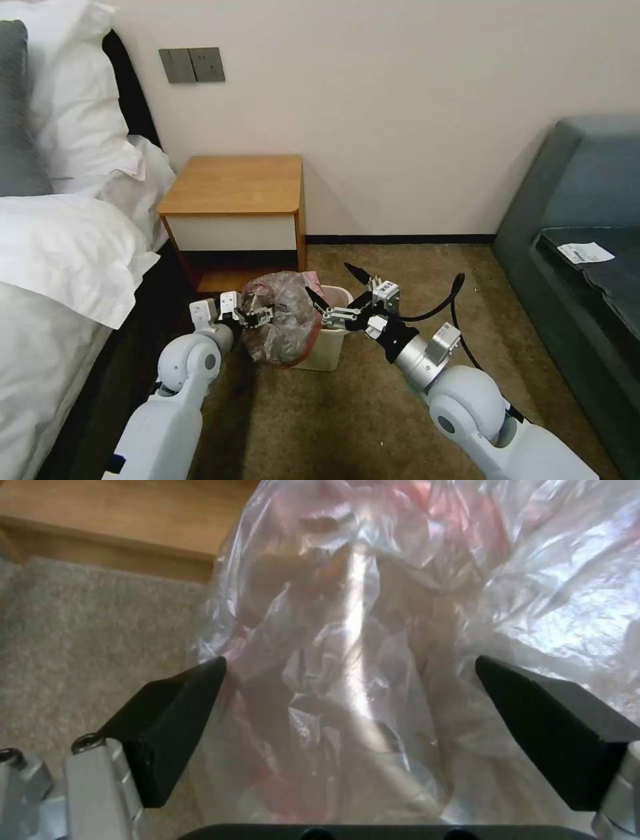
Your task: Pick up the garbage bag from the table and place it over the trash can.
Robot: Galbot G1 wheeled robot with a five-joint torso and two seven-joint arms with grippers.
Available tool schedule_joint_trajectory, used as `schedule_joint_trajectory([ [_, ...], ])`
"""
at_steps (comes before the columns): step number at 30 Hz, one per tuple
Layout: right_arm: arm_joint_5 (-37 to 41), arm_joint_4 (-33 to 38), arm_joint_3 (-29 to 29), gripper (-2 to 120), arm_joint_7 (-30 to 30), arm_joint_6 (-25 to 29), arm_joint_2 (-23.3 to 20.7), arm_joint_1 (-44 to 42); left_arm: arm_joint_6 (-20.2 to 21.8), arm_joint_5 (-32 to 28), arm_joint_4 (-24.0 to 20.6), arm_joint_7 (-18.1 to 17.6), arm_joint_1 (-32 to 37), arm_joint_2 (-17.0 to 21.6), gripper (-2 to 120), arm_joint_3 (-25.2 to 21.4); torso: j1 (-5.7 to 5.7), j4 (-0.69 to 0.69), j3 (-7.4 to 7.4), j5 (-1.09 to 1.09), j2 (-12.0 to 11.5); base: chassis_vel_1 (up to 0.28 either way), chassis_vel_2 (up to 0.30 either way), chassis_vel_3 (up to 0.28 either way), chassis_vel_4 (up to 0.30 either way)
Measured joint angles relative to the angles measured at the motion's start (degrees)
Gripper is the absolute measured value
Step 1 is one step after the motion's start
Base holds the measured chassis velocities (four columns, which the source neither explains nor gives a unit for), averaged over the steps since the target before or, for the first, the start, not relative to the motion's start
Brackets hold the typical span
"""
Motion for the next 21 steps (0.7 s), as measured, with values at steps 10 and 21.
schedule_joint_trajectory([
  [10,-0.46,0.14,0.08,100,-0.23,0.48,0.17,-0.57,-0.02,1.17,1.59,1.46,-0.67,0.1,67,0.48,0.0,0.0,0.0,0.01,0.01,0.0,0.0,0.0,0.0],
  [21,-0.56,0.34,0.27,100,-0.27,0.84,0.07,-0.53,-0.19,2.06,2.61,1.45,-0.75,-0.23,27,0.73,0.0,-0.01,-0.01,0.02,0.01,0.0,0.0,0.0,0.0],
])
